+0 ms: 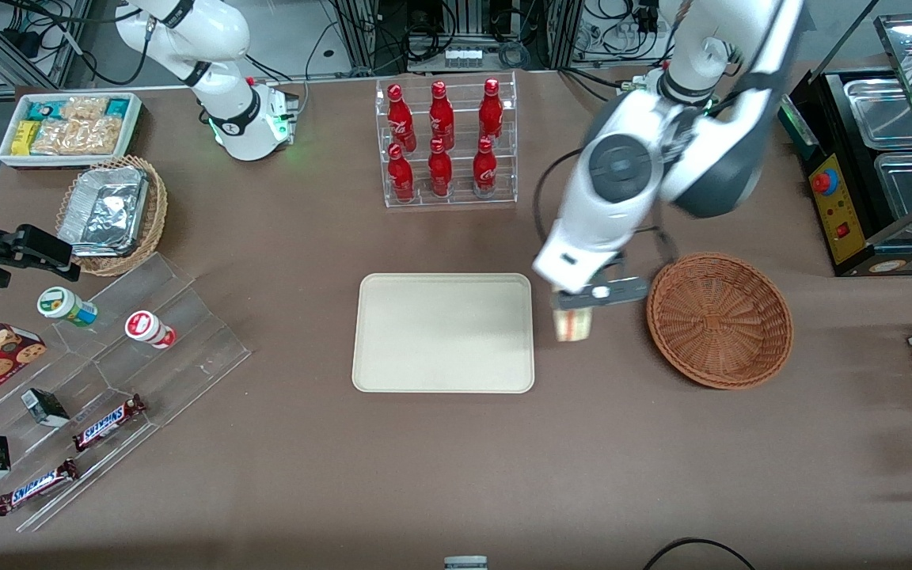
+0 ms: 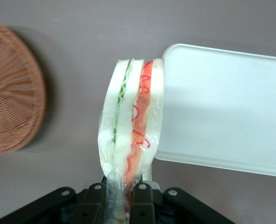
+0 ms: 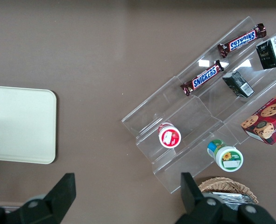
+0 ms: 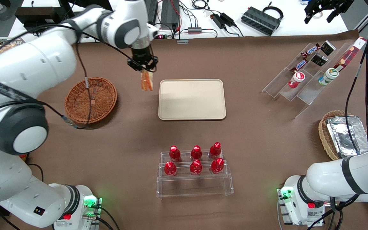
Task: Place sandwich from basket to tray
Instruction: 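Lift the sandwich and carry it with the left gripper over the tray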
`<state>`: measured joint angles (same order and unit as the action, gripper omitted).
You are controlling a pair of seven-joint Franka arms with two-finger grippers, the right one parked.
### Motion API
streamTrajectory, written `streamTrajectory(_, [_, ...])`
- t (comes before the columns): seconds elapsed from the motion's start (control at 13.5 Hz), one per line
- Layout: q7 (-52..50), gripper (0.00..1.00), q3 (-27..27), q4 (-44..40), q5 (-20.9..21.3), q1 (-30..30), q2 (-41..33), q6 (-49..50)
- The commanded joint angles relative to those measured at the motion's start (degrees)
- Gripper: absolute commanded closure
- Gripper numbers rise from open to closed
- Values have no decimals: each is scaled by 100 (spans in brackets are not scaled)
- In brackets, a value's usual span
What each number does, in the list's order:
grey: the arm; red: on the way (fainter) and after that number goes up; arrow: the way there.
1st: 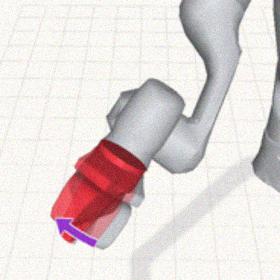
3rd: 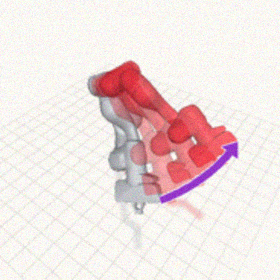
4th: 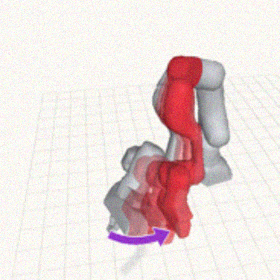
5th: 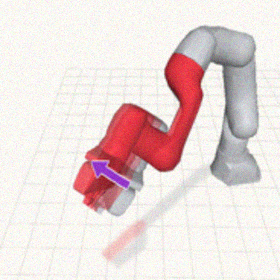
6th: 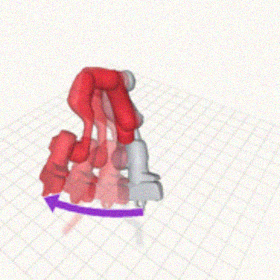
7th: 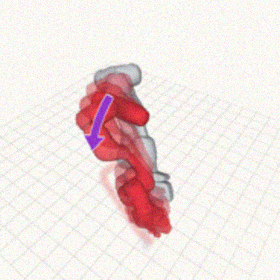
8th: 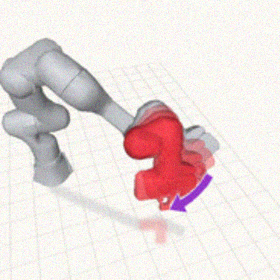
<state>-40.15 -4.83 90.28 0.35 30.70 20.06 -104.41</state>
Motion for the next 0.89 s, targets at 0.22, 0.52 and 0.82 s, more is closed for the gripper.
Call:
streamTrajectory(0.22, [16,83,79,-459,-70,463,814,-764])
streamTrajectory(0.52, [-10,83,79,-459,-61,524,1201,-1361])
streamTrajectory(0.82, [-19,83,79,-459,-70,630,1474,-1739])
